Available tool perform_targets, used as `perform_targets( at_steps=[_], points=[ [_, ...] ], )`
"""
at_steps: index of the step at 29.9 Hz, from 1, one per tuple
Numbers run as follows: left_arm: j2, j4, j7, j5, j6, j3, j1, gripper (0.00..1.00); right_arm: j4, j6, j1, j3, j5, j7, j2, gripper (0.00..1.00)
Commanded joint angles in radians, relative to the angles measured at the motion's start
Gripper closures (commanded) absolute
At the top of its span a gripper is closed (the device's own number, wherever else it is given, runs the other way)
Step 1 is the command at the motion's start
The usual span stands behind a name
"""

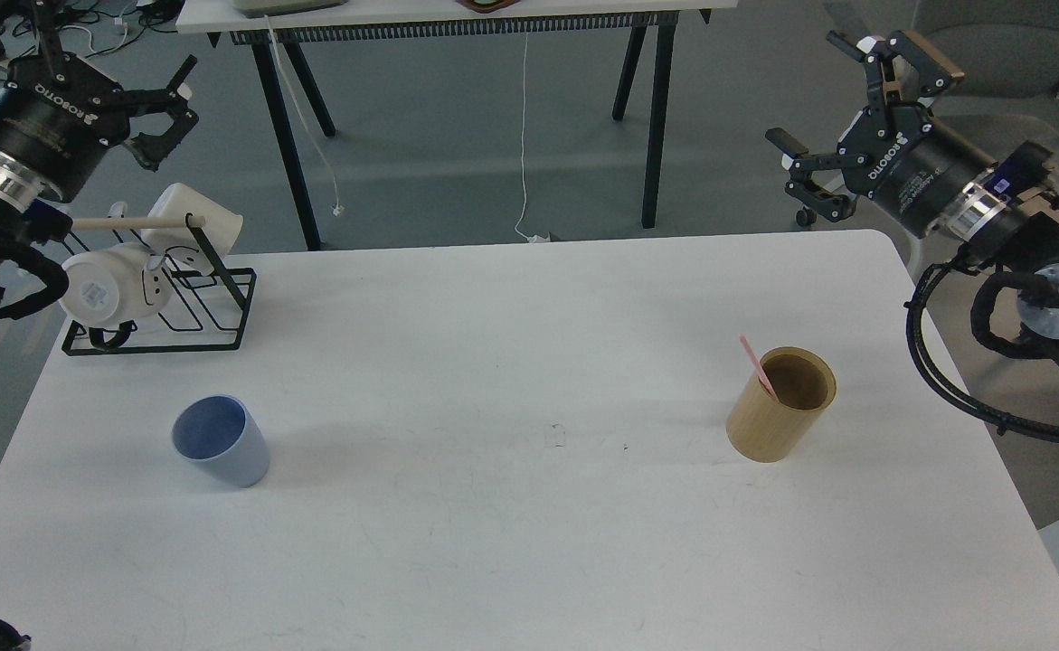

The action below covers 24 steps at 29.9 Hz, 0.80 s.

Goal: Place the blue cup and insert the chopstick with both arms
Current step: 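Raise the left arm and open the left gripper above the table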

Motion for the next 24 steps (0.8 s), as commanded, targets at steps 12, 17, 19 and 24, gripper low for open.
perform_targets(
  at_steps=[12, 17, 19, 24],
  points=[
    [0.23, -0.176, -0.133, 0.21, 0.0, 0.154, -0.005, 0.0, -0.008, 0.0, -0.009, -0.004, 0.0, 0.001, 0.012, 0.01],
    [0.367, -0.285, -0.17, 0.376, 0.0, 0.242, 0.002, 0.0, -0.022, 0.0, -0.01, -0.007, -0.002, 0.001, 0.015, 0.01],
    [0.427, -0.33, -0.222, 0.486, 0.0, 0.273, 0.002, 0.0, -0.022, 0.0, -0.01, -0.009, -0.002, 0.001, 0.017, 0.01],
    [0.51, -0.397, -0.311, 0.826, 0.0, 0.287, 0.004, 0.01, -0.022, 0.0, -0.021, -0.003, -0.002, 0.001, 0.015, 0.01]
  ],
)
